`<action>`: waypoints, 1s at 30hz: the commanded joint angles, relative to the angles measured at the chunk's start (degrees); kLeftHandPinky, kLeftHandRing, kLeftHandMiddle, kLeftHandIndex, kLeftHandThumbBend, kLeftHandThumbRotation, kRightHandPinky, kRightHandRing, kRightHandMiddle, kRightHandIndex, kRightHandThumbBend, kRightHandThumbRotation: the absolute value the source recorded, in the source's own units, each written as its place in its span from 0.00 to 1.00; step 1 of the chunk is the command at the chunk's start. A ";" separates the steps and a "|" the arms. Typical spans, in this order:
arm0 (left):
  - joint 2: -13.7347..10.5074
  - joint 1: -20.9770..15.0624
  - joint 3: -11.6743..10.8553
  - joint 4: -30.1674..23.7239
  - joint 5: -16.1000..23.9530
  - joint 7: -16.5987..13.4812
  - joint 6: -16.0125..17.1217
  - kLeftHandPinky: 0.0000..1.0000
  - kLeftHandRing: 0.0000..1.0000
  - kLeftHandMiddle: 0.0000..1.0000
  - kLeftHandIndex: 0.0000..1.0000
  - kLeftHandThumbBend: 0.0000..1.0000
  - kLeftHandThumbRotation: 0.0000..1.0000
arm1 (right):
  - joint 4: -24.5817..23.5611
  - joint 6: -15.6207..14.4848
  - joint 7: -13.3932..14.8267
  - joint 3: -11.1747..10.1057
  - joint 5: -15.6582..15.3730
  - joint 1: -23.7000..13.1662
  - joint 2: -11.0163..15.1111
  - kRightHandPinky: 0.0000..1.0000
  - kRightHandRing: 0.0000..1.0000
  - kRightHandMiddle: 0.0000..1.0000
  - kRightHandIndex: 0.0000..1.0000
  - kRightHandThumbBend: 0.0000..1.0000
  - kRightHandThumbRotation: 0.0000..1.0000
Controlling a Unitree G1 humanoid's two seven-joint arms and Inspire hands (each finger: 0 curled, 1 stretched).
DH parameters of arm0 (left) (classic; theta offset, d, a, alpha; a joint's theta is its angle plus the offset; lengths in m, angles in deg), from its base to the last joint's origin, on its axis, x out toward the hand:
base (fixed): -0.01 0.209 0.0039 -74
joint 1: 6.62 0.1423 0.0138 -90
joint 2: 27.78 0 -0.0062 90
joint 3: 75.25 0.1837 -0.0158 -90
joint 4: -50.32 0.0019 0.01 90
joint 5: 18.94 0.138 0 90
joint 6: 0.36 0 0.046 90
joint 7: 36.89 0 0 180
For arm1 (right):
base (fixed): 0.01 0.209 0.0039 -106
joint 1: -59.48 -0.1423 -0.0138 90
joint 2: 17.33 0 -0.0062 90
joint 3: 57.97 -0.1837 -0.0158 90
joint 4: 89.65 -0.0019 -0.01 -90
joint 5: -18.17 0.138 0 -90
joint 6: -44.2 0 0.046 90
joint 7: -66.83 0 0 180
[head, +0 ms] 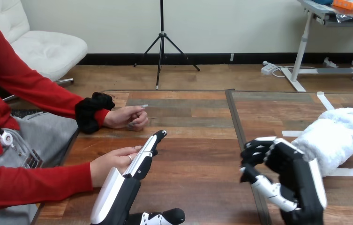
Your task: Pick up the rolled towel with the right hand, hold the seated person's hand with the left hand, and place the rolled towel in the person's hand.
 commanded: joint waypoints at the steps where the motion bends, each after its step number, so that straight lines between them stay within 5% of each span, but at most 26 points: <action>1: 0.04 -3.24 -0.57 -1.27 -0.05 -0.61 0.07 0.88 0.95 0.97 0.97 1.00 0.89 | -0.45 1.83 2.46 -1.80 -1.10 -4.62 1.21 0.48 0.56 0.59 0.59 0.95 0.46; 30: 0.23 -3.19 -0.32 -0.95 -1.38 0.69 0.71 0.86 0.94 0.95 0.94 1.00 0.88 | 0.43 2.44 10.86 -5.18 -4.75 -5.72 3.04 0.68 0.76 0.77 0.78 1.00 0.53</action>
